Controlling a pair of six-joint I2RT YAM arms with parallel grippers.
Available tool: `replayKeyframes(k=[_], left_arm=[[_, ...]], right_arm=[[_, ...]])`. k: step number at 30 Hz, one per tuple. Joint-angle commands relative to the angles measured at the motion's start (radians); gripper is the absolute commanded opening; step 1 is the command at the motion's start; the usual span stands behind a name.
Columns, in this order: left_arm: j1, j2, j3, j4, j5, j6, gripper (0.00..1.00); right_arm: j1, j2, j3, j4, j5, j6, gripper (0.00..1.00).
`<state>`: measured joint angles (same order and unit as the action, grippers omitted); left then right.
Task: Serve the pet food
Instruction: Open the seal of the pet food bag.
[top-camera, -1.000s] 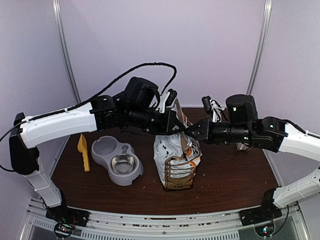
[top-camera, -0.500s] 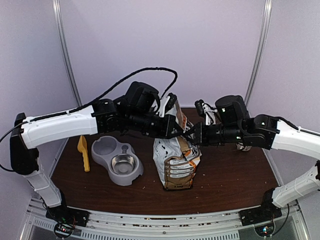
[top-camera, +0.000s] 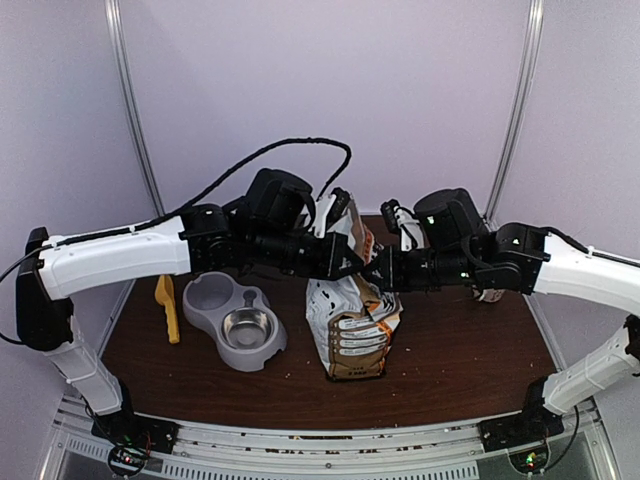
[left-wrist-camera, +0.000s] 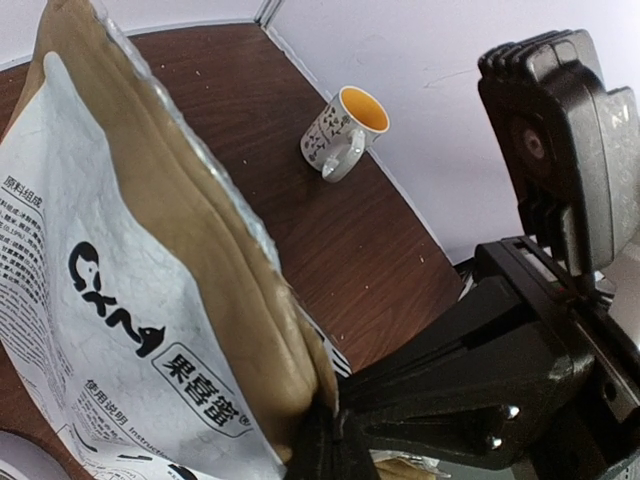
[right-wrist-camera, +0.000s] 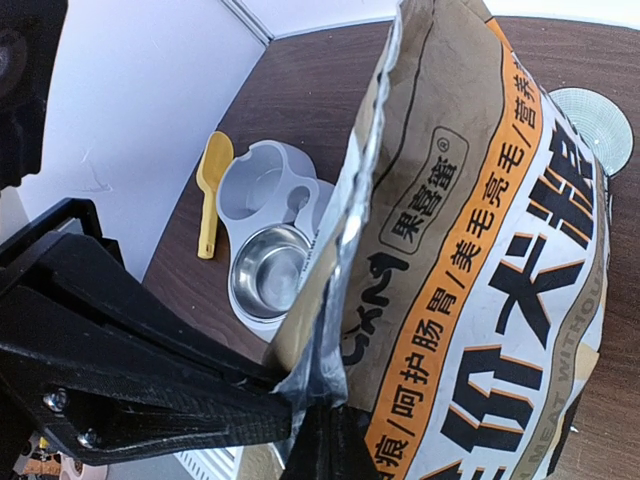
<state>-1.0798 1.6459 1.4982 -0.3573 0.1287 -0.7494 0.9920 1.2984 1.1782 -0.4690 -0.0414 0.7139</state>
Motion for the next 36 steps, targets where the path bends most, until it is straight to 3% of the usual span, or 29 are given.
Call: replayKeyframes(k=[1,14,19,23,28,33,36], left_arm=[[-0.008,-0.066,0.007,0.113,0.003,0.019,0.0],[-0.008,-0.078,0.0,0.114,-0.006,0.02,0.0],[-0.006,-0.081,0.026,0.025,-0.073,0.015,0.0],[-0.004,-0.081,0.037,-0.025,-0.087,0.018,0.24],[0.002,-0.06,0.056,-0.05,-0.071,0.011,0.41],[0.006,-0.028,0.086,-0.075,-0.048,0.008,0.52],[0.011,-0.03,0.091,-0.092,-0.053,0.011,0.53]], right_arm=[[-0.011,0.046,-0.009,-0.116,0.123,0.02,0.0],[-0.011,0.063,-0.014,-0.124,0.149,0.049,0.0],[-0.017,0.01,-0.038,-0.056,0.086,0.049,0.0],[-0.04,-0.06,-0.117,0.129,-0.073,0.055,0.0],[-0.056,-0.066,-0.167,0.282,-0.241,0.095,0.0],[-0.058,-0.073,-0.204,0.385,-0.317,0.142,0.0],[-0.058,-0.089,-0.225,0.422,-0.342,0.152,0.0]])
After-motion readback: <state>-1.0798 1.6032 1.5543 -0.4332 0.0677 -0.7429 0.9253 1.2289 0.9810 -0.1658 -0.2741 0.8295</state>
